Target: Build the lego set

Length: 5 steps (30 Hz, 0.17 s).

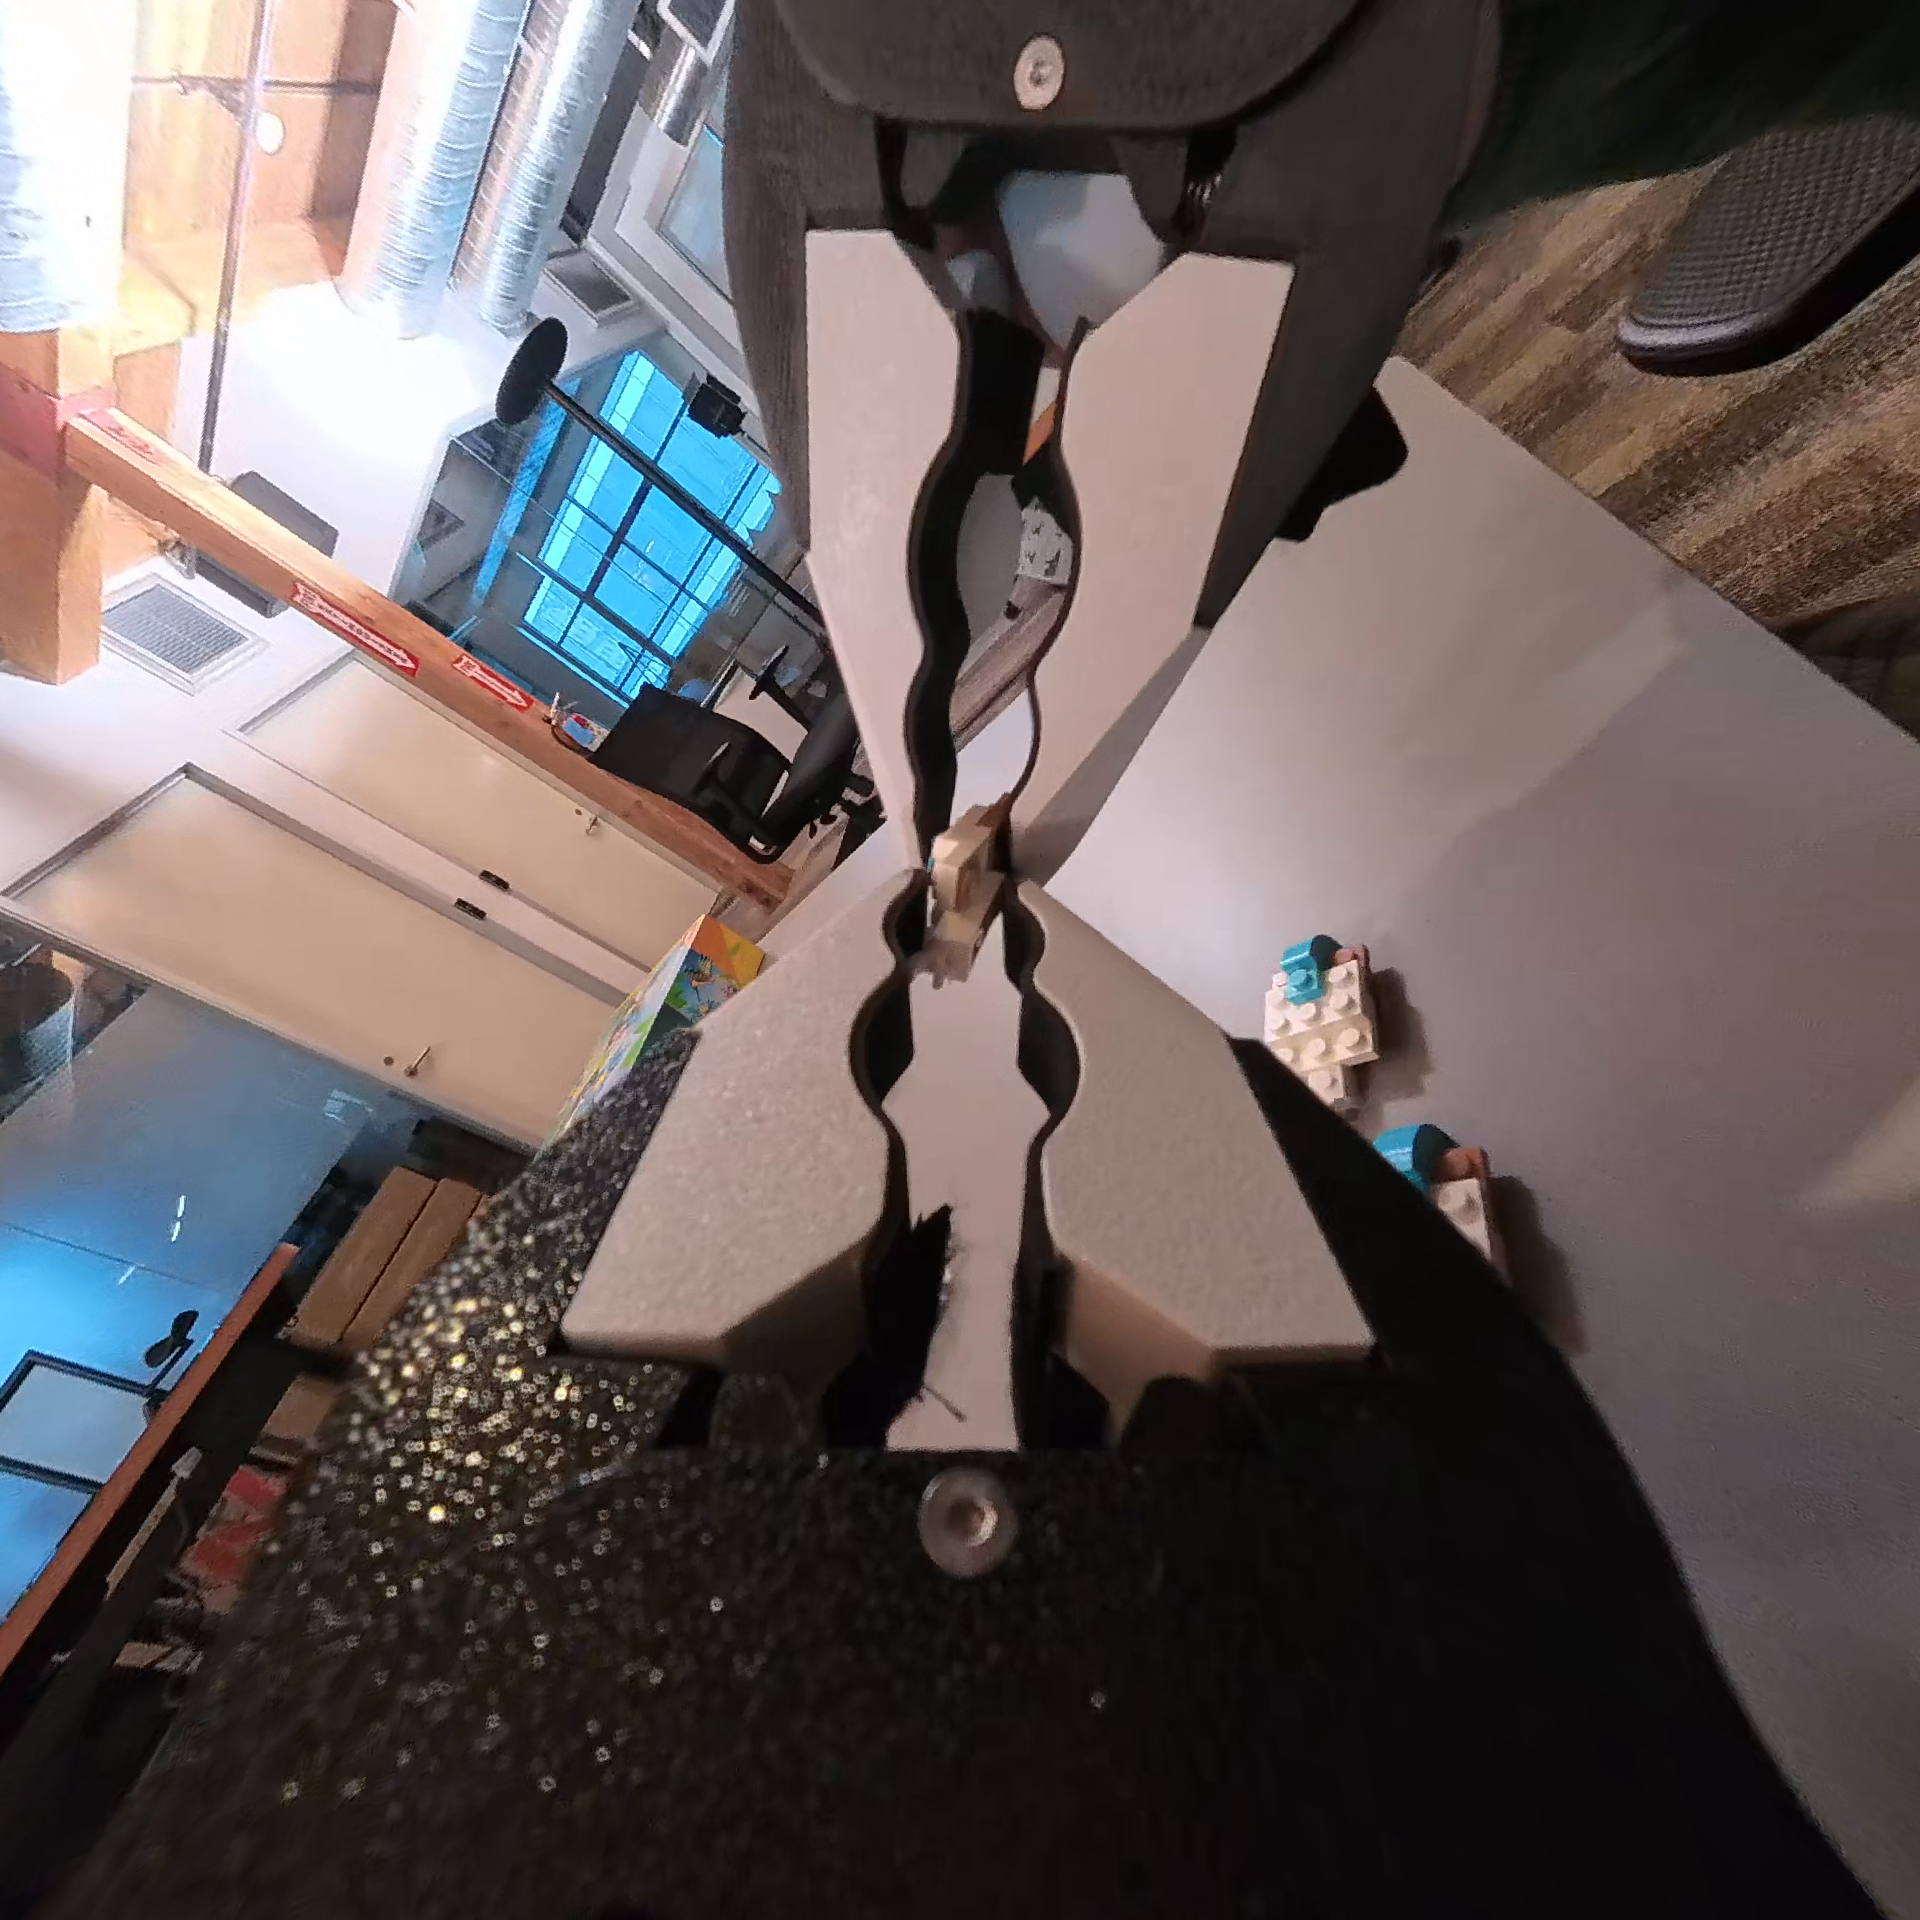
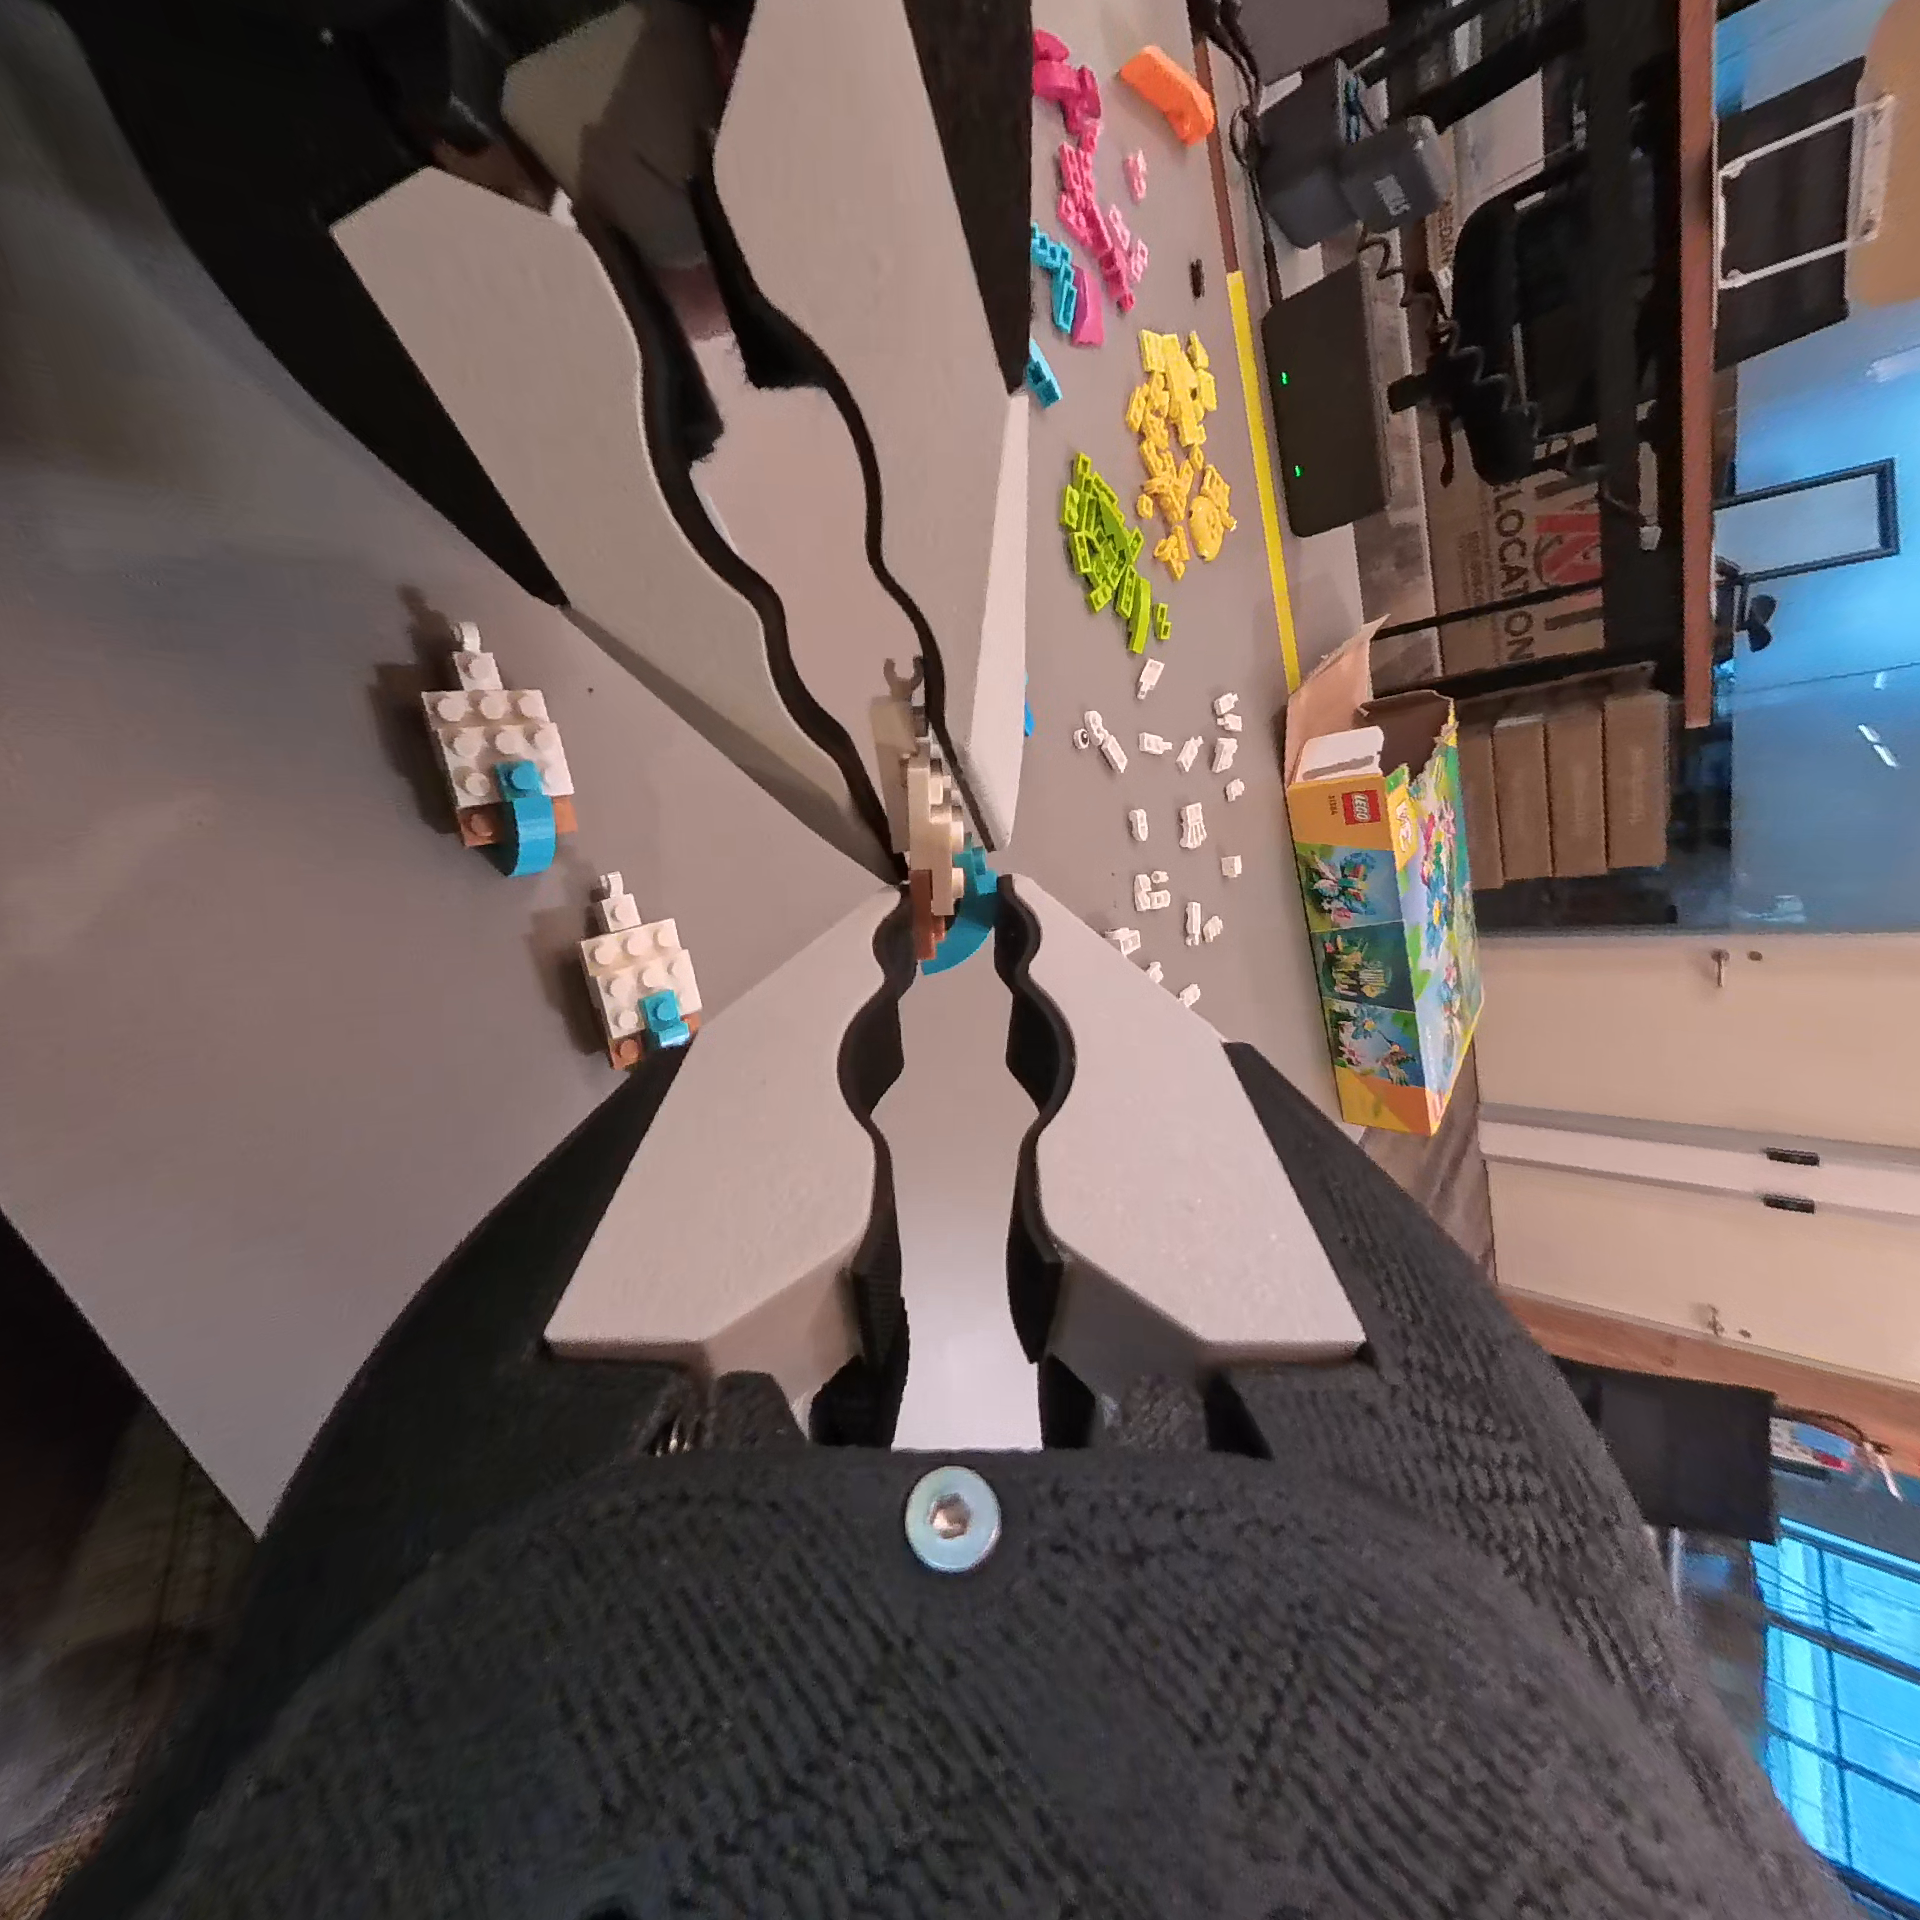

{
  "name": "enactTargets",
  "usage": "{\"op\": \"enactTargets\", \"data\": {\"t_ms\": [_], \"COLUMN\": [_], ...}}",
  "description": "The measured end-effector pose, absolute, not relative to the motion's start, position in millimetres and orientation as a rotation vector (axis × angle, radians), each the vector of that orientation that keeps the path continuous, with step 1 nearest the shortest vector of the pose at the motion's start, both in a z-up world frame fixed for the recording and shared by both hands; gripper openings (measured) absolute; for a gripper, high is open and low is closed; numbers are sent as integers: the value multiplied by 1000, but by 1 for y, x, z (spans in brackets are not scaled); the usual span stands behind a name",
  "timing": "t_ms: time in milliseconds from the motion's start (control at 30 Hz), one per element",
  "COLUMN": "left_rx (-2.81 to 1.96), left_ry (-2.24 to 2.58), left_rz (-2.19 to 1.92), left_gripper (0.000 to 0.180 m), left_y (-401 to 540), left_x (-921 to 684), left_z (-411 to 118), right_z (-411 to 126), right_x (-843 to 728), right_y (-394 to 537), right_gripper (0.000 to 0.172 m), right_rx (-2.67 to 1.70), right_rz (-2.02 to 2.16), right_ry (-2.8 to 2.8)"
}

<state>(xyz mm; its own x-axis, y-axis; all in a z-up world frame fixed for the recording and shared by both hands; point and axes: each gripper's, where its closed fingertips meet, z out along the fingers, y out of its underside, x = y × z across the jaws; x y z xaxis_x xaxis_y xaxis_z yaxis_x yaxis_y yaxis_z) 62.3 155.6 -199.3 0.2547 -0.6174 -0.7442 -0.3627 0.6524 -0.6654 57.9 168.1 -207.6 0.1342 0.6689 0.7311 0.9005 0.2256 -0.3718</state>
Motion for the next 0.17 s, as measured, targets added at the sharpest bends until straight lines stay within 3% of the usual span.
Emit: {"op": "enactTargets", "data": {"t_ms": [33, 167], "left_rx": [-907, -886], "left_ry": [1361, 1436], "left_rz": [-220, -357], "left_gripper": [11, 31], "left_y": [154, 137], "left_x": [63, 70], "left_z": [-200, -207], "right_z": [-208, -213], "right_x": [58, 61], "right_y": [167, 164], "right_gripper": [14, 14], "right_rx": [-1504, -1491], "right_rz": [-323, -313], "right_ry": [-1610, -1683]}}
